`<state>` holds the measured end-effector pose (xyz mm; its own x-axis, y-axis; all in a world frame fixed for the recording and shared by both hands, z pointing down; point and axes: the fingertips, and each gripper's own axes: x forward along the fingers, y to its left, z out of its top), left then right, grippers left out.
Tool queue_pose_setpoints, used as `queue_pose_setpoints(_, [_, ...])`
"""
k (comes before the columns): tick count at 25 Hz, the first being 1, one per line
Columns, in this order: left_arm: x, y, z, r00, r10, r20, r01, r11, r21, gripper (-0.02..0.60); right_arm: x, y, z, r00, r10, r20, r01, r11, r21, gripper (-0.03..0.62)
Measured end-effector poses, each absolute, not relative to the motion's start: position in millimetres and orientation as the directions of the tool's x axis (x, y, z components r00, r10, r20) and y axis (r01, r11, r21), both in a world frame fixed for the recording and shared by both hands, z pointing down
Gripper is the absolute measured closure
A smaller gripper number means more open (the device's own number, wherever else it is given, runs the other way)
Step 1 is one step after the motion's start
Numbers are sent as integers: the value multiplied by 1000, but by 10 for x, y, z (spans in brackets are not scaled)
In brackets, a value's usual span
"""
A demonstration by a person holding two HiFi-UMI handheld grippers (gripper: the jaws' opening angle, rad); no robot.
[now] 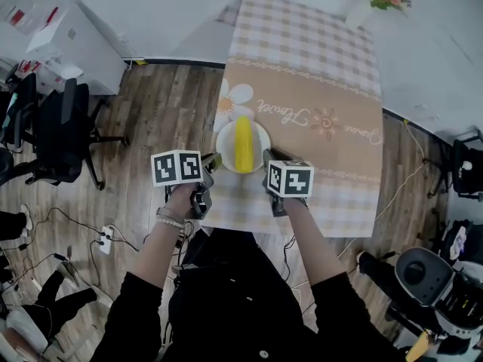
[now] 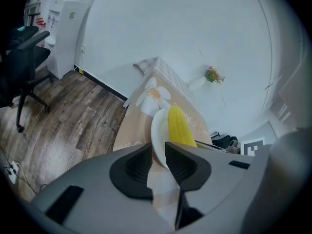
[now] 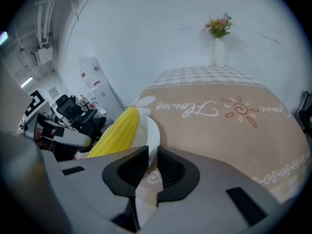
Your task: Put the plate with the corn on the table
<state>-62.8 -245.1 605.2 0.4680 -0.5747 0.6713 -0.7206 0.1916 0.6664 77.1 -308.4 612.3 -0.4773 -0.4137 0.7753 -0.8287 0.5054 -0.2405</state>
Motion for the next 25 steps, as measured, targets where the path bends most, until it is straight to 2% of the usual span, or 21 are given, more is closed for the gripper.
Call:
queue_pose_setpoints(3, [-620,-2430,5920,468,-591,657,-738,148,658,495,804,-3058,6043,-465,-442,767,-834,508,-213,534])
queue_pose_setpoints(9, [-598,-2395,5600,435,-645,628,-779,79,622,552,817,-2969,5747,-485,-501,716,-836,505,-214,539])
queue_pose_setpoints(17, [-496,-2366,5058,411,-726,551,-840,-66,539,563,783,-2793,5251,-543,-555,631,-816,527,-238,542])
queue_pose_setpoints(25, [-413,-2283,4494,395,-789,470,-894,-212,396,565,847,-2651,4681,-551,-644,531,-793,603,-91,543])
